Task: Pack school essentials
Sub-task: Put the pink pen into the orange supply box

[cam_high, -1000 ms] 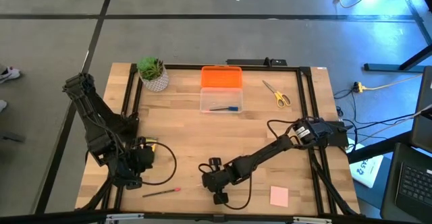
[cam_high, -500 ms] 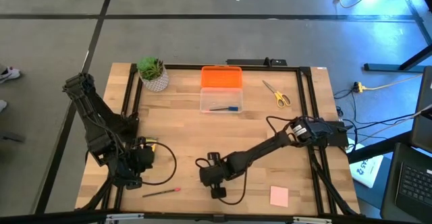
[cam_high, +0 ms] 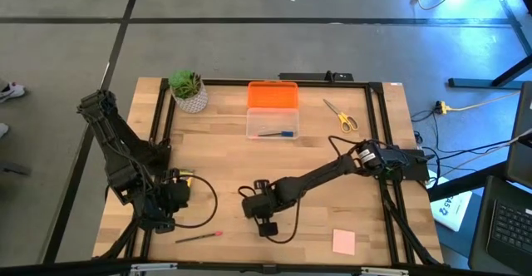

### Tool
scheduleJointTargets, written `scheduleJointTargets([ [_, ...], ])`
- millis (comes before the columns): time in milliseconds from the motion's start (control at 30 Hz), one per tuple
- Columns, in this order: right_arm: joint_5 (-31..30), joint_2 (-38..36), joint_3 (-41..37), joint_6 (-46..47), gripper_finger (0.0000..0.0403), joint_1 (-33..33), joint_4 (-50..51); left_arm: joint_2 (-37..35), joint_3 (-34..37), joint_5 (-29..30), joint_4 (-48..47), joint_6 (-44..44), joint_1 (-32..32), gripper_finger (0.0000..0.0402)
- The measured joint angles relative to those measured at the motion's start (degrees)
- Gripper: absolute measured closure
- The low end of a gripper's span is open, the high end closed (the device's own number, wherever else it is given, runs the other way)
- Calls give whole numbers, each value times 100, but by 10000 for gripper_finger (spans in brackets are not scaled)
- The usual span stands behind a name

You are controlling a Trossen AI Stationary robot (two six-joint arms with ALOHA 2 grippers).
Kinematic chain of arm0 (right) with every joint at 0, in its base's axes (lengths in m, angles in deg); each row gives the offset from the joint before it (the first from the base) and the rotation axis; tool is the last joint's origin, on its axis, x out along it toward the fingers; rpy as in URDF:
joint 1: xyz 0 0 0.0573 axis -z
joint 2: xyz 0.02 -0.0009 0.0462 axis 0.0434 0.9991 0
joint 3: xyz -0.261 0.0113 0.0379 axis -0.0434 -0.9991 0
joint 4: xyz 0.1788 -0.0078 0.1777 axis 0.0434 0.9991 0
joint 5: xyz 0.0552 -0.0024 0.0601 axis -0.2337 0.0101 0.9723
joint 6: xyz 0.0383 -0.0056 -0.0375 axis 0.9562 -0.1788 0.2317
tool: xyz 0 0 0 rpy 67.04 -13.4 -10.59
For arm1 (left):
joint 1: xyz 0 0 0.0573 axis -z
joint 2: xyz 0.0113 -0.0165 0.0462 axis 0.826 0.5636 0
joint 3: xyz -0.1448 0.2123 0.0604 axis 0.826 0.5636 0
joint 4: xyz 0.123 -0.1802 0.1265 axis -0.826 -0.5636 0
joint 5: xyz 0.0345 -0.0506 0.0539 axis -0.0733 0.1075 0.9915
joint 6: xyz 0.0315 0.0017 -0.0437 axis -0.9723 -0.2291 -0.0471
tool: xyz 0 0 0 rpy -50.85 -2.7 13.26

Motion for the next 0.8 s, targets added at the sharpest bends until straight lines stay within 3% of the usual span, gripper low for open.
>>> scheduleJointTargets([
  [167,506,-37,349,-125,380,-7,88,-2,-1,0,-56,0,0,401],
  [667,497,-33,-192,-3,291,46,-204,-2,1,0,-97,0,0,401],
  [800,352,-35,-366,-7,282,54,-520,-2,1,2,-98,0,-2,401],
])
